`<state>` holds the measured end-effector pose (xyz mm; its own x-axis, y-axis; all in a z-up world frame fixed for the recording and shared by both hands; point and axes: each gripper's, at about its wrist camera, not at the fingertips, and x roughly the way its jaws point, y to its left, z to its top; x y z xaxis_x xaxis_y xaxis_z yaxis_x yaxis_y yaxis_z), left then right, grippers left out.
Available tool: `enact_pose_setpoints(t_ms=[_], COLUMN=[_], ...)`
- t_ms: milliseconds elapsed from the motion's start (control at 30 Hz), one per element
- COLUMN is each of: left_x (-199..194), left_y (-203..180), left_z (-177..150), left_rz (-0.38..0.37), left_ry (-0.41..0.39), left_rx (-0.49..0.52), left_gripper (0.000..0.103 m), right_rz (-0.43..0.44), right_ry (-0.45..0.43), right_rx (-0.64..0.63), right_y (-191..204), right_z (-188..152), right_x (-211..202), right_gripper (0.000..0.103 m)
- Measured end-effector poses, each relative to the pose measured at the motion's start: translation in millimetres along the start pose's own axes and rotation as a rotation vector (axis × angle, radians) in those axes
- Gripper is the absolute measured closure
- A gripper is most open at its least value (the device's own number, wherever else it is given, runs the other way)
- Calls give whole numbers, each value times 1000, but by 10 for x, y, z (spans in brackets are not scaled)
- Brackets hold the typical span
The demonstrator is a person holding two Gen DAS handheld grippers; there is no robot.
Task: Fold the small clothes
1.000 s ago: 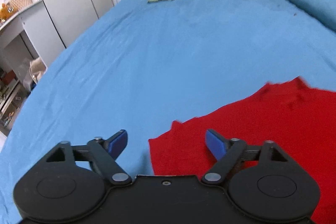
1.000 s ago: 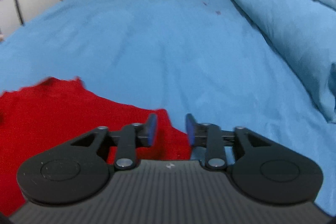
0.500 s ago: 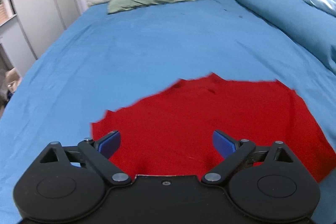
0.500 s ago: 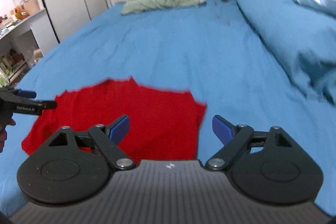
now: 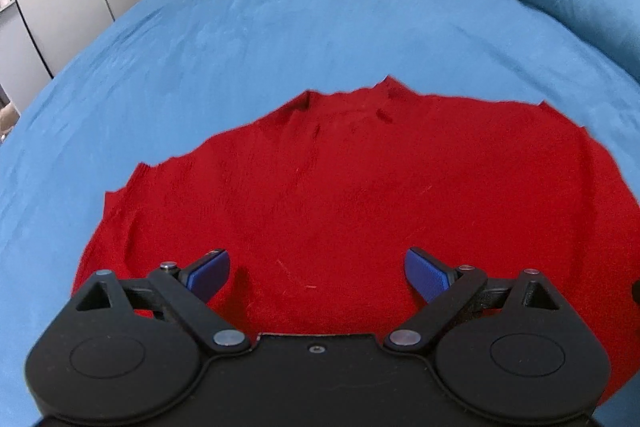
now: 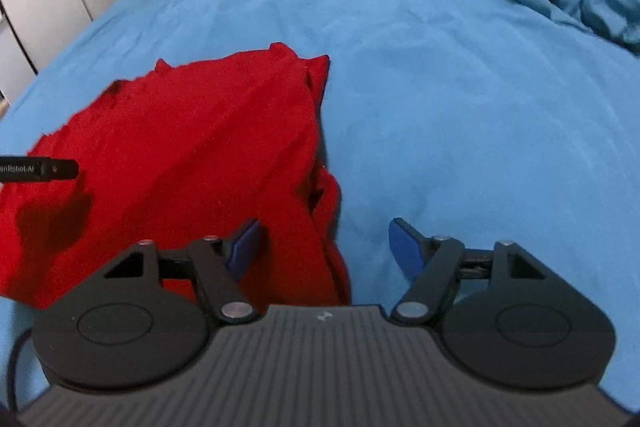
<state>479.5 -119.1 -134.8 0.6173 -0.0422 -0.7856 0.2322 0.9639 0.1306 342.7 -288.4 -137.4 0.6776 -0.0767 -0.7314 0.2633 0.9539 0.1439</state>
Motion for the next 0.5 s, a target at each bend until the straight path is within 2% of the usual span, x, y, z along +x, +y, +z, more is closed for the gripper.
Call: enact_pose_setpoints(t_ms=[100,167,233,300,367,500], left_x=[101,157,198,245,275,325], left_y=[27,50,69,108,127,137], left_z=[-24,-32,-19,-14,-10,28], left_rz=[10,4,7,-5,-12,-18], left_ry=[31,46,56,72,77,101], left_rx=[-7,-12,-20,-33,-36,-26], left_gripper=[6,4,0,0,0,0], right_rz=[13,30,45,53,47,58], right_ry=[-1,10,23,35,43,61], right_rx=[-38,-65,-93,-108,-116,-94], right_y=[39,62,95,119,132,120], right_z=[22,54,84,101,113,187], right_x=[53,83,108,99,88,47], right_gripper=[32,47,57,63,74,81])
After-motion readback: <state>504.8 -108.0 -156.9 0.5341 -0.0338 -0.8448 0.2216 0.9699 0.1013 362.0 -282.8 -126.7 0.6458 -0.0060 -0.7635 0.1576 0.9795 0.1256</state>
